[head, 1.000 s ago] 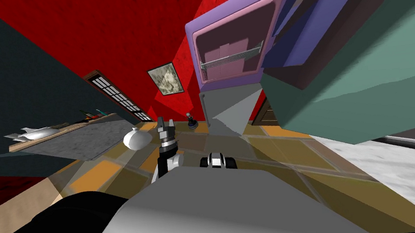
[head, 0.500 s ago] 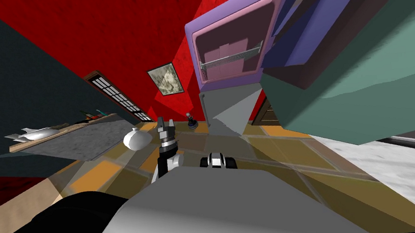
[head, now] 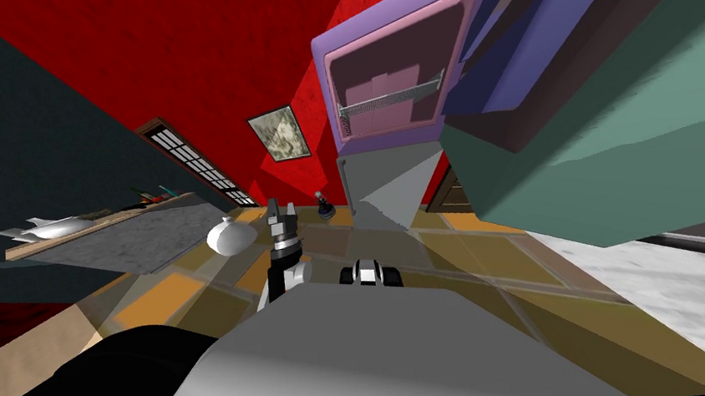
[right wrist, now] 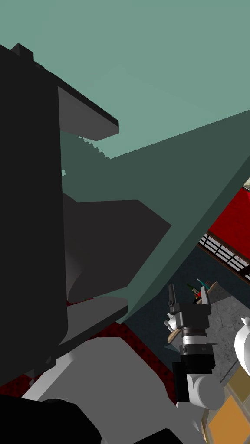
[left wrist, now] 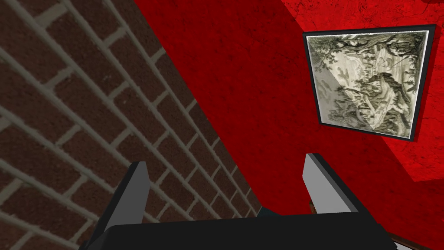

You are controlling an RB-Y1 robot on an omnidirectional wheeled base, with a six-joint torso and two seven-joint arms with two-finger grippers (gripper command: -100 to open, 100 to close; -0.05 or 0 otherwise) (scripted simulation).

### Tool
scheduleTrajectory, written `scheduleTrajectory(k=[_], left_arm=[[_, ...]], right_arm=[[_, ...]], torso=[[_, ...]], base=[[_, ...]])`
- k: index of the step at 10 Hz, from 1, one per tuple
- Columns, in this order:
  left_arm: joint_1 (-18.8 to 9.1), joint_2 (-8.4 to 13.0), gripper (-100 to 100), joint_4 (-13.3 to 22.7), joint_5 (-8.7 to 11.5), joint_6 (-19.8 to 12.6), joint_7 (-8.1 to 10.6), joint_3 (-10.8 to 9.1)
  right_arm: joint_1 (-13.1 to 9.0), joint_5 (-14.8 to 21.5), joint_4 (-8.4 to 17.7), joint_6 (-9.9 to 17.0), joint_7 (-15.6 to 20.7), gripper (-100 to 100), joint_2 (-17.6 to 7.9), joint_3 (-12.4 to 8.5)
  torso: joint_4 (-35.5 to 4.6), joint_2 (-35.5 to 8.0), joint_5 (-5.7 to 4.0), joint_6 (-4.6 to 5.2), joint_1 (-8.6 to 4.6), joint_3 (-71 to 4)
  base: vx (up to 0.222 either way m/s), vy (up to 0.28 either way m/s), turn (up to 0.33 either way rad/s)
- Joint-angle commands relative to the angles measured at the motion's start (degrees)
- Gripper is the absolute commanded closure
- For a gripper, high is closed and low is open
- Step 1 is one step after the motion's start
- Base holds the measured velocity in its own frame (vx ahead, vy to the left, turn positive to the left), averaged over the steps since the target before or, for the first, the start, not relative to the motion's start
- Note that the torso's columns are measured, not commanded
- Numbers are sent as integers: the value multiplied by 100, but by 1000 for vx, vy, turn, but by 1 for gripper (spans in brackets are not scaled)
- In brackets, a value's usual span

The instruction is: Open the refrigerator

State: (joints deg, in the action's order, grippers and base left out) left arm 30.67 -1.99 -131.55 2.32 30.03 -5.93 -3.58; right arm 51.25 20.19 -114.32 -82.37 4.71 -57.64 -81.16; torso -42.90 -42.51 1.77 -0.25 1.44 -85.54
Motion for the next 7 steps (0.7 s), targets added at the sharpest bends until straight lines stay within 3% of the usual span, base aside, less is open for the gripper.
scheduleTrajectory(k=[1,7], left_arm=[[0,0,0,0,0,0,0,0],[0,-1,0,0,0,0,0,1]], right_arm=[[-81,-147,95,199,-91,-100,-47,-120],[-81,-147,95,199,-91,-100,-47,-120]], torso=[[6,8,-5,-1,17,4],[8,14,2,-4,26,-5]], base=[[-2,-35,2],[1,5,-1]])
